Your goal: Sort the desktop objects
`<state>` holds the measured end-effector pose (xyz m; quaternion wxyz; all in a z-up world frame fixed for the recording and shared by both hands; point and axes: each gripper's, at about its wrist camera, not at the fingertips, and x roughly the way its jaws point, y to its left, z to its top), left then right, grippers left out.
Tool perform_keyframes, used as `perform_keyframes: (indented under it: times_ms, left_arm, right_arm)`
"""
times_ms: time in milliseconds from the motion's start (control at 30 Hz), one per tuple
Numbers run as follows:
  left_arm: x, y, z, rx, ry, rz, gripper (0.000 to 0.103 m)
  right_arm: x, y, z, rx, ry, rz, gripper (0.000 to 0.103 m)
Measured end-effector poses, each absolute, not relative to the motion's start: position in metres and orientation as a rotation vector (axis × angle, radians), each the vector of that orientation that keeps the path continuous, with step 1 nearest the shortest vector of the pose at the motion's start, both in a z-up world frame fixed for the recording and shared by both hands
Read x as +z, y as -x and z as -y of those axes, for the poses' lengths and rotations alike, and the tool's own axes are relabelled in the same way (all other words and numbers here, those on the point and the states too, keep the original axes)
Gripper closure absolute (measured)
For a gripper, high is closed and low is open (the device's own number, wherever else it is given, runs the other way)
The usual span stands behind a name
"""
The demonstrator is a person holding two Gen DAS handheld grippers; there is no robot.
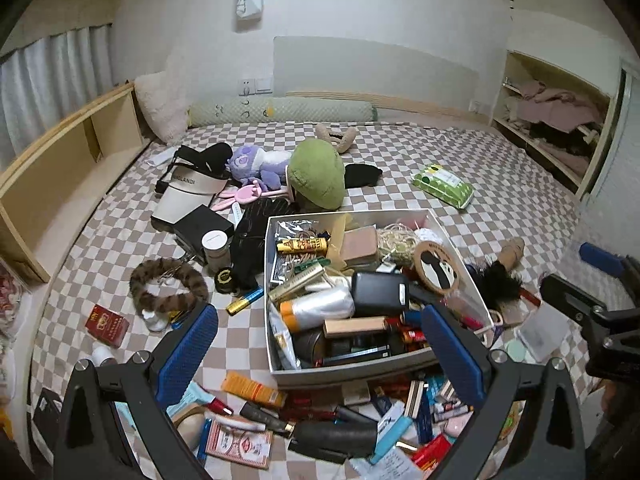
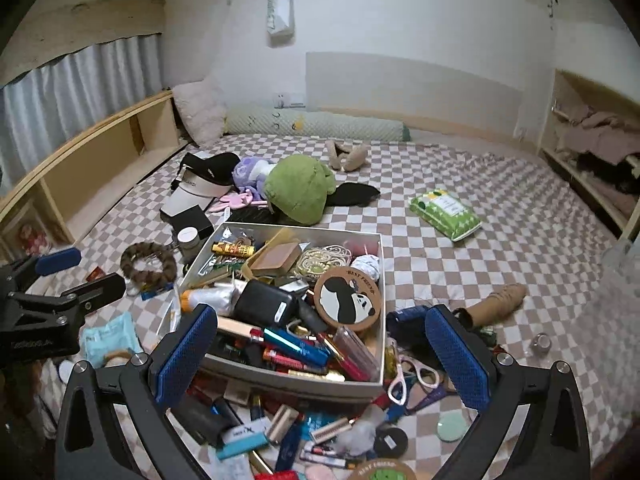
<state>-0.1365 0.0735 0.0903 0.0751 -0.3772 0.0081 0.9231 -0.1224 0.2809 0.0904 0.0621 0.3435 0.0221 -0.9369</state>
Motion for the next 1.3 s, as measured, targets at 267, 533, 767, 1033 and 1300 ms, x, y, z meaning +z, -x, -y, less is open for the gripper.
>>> perform_keyframes:
  times_ms: [267,533,767,1033,1300]
  left_arm:
    - [0.088,0.096,-0.077,2.788,1.098,-0.075,0.001]
    - [0.086,0.064,-0.083,2.779,1.074,-0.106,0.001]
    - [0.09,0.047,-0.092,2.768,1.017,-0.128,0.001]
    - [0.085,0.039,-0.092,2.762,1.009,-0.18,0.001]
    - [0.083,0.034,-0.092,2.767,1.008,-0.21,0.001]
  right_arm:
    - [0.089,0.083,-0.287,-2.859,-1.004,-0.082,0.0]
    - [0.084,0.058,-0.29,-2.866,-0.967,-0.075,0.0]
    - [0.081,0.041,-0.285,-2.868,-0.93,-0.096,0.0]
    - [0.075,0.036,-0.289,-2.877,-0.938,-0.084,0.0]
    - [0.072,0.036,-0.286,-2.862,-0.952,-0.094,0.0]
